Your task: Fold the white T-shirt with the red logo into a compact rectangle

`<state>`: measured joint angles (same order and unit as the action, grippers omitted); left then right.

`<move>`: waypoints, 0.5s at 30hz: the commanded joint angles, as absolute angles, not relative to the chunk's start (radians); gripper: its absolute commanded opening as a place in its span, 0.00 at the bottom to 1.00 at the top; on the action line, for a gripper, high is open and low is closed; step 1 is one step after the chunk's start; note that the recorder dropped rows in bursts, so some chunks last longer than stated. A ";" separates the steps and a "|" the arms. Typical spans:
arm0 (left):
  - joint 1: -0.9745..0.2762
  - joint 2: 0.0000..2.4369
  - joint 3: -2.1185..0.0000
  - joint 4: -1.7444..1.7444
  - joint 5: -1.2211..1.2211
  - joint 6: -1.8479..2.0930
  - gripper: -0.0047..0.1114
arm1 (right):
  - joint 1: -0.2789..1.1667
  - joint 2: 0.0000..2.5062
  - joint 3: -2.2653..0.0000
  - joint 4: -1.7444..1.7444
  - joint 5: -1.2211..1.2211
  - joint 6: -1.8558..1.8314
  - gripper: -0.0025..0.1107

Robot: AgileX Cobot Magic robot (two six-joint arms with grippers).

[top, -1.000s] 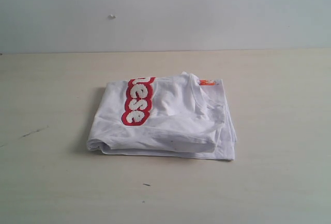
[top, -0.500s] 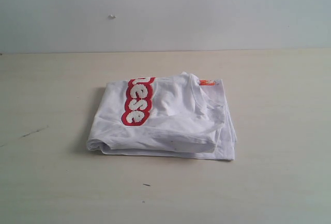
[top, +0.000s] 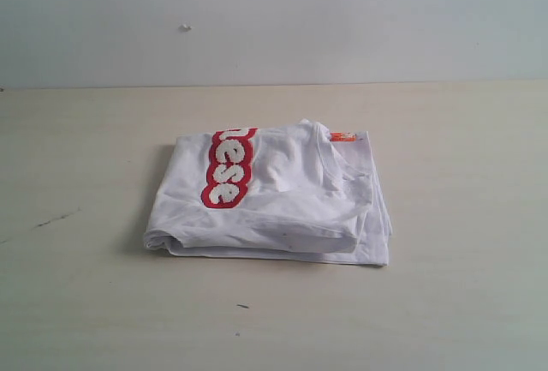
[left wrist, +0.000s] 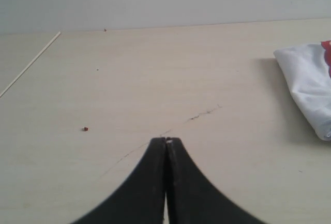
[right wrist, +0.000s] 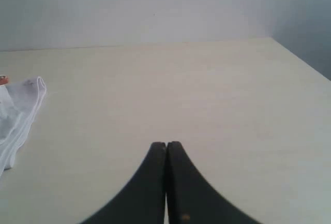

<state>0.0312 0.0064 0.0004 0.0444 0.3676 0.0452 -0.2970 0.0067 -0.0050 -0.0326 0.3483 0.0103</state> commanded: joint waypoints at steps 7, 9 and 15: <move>0.034 0.000 0.000 0.039 0.360 0.048 0.04 | -0.303 0.000 0.000 -0.034 0.337 -0.008 0.02; 0.034 0.000 0.000 0.039 0.360 0.048 0.04 | -0.295 0.000 0.000 -0.034 0.337 -0.008 0.02; 0.034 0.000 0.000 0.039 0.360 0.048 0.04 | -0.217 0.000 0.000 -0.036 0.337 -0.008 0.02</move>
<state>0.0312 0.0064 0.0004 0.0444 0.3676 0.0452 -0.2438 0.0067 -0.0050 -0.0326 0.3483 0.0000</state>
